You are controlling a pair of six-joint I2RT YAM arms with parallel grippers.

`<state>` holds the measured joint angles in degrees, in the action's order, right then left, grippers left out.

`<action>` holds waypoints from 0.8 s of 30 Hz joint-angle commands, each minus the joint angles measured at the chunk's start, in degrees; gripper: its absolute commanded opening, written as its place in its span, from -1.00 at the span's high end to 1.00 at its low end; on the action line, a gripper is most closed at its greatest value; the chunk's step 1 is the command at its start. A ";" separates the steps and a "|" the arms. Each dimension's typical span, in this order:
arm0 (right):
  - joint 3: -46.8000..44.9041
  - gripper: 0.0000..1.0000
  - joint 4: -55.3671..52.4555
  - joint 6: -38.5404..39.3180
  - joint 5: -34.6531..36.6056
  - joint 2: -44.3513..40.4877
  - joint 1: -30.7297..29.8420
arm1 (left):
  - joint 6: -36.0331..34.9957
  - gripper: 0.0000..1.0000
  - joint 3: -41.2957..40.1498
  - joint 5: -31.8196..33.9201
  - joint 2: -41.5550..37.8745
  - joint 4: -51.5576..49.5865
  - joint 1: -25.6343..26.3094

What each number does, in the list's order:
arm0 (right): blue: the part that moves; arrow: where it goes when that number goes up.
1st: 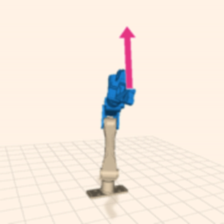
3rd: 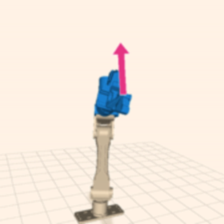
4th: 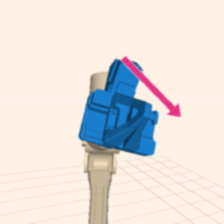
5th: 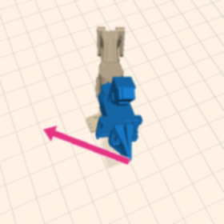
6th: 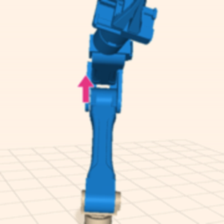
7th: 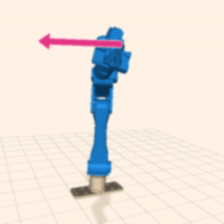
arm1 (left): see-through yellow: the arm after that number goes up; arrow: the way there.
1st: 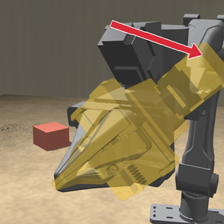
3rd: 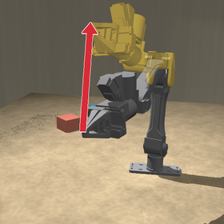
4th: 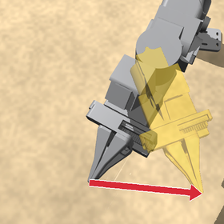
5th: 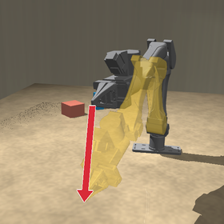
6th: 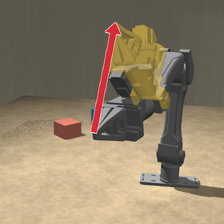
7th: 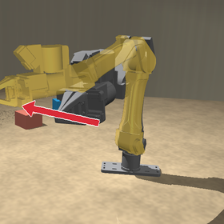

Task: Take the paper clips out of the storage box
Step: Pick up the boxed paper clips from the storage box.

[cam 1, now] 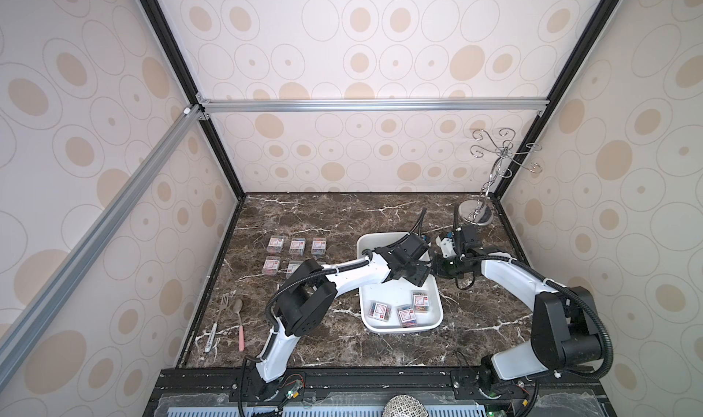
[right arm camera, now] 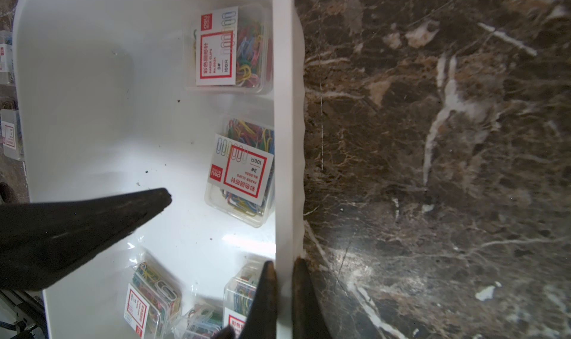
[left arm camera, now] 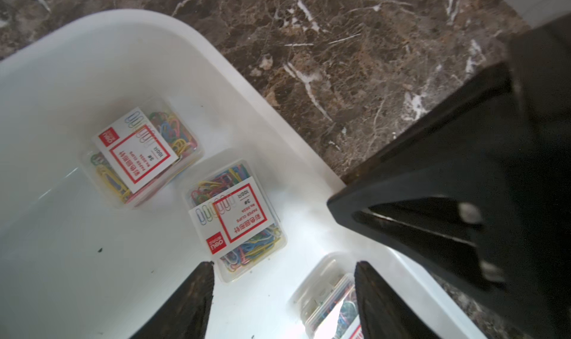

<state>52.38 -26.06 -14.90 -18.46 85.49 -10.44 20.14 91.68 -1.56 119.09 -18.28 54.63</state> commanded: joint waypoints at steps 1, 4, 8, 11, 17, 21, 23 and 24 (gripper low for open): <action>-1.40 0.85 -0.05 1.27 -0.61 -0.03 -0.29 | 1.57 -0.44 4.39 5.07 1.59 -3.96 -0.32; -1.40 0.85 0.21 1.10 -0.96 -0.06 -0.29 | 1.92 -0.44 7.34 6.35 3.56 -6.13 -0.31; -1.57 0.85 0.17 1.11 -0.97 -0.24 -0.29 | 2.73 -0.44 11.21 8.89 6.75 -9.25 -0.25; -1.52 0.85 -0.02 1.20 -0.79 -0.25 -0.33 | 3.35 -0.43 14.02 10.47 9.20 -11.58 -0.27; -1.27 0.85 -0.29 1.32 -0.80 -0.15 -0.29 | 3.85 -0.41 15.90 11.05 11.82 -12.59 -0.23; -1.07 0.86 -0.56 1.45 -0.62 -0.16 -0.30 | 3.79 -0.40 16.07 12.14 12.81 -13.18 -0.29; -0.97 0.86 -0.65 1.49 -0.56 -0.14 -0.31 | 3.64 -0.37 15.91 12.98 13.01 -13.70 -0.29; -0.92 0.86 -0.59 1.45 -0.57 -0.11 -0.29 | 3.52 -0.35 15.75 13.31 12.93 -13.88 -0.31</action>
<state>52.27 -25.87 -14.90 -18.63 85.47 -10.44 22.96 105.27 9.10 131.59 -29.67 54.63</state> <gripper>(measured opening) 0.082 0.680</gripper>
